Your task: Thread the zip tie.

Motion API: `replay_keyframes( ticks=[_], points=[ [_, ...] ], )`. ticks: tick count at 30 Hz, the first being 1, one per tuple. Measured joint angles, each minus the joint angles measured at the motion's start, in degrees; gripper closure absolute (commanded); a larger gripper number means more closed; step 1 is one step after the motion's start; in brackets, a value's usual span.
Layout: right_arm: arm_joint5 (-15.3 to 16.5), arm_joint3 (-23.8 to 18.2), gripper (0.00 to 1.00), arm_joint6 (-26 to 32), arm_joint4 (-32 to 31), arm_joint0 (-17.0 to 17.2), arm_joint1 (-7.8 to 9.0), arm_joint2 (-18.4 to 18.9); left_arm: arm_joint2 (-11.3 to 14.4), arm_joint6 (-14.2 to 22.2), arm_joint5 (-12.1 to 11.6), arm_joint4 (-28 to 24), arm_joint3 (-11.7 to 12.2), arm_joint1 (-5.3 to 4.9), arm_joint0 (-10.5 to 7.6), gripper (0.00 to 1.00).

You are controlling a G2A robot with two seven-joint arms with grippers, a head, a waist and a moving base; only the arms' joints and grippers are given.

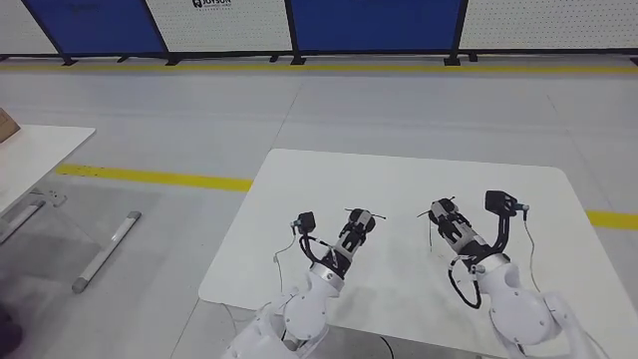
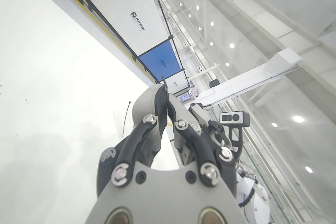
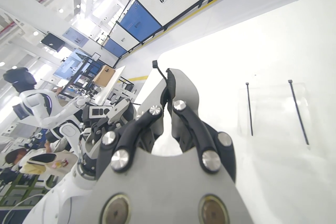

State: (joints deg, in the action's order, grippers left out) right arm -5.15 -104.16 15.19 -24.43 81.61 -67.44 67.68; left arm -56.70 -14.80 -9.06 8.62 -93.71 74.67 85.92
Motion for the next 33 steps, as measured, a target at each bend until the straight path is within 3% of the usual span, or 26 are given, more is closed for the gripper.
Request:
replay_keyframes(
  ticks=[14, 16, 21, 25, 33],
  points=[
    [0.75, 1.31, 1.00, -2.49, 0.45, 0.30, -0.37, -0.89, 1.02, -1.04, 0.17, 1.78, 0.94, 0.27, -0.41, 1.00],
    [1.78, 1.37, 1.00, -3.92, 1.36, 0.80, -0.53, -0.89, 1.19, -2.44, 0.59, 3.55, 1.25, 0.41, -0.76, 1.00],
    [4.53, 3.04, 1.00, -9.99, 1.37, 1.42, -1.46, -4.08, 2.67, -5.05, 0.48, 5.44, 2.61, 1.01, -1.44, 1.00],
    [4.52, 5.81, 1.00, -14.21, -0.59, 0.28, -2.31, -7.06, 3.43, -6.18, 0.18, 6.41, 3.56, 1.34, -1.78, 1.00],
    [4.38, 6.02, 1.00, -14.41, -0.71, 0.19, -2.35, -7.22, 3.45, -6.23, 0.17, 6.43, 3.60, 1.35, -1.79, 1.00]
  ],
)
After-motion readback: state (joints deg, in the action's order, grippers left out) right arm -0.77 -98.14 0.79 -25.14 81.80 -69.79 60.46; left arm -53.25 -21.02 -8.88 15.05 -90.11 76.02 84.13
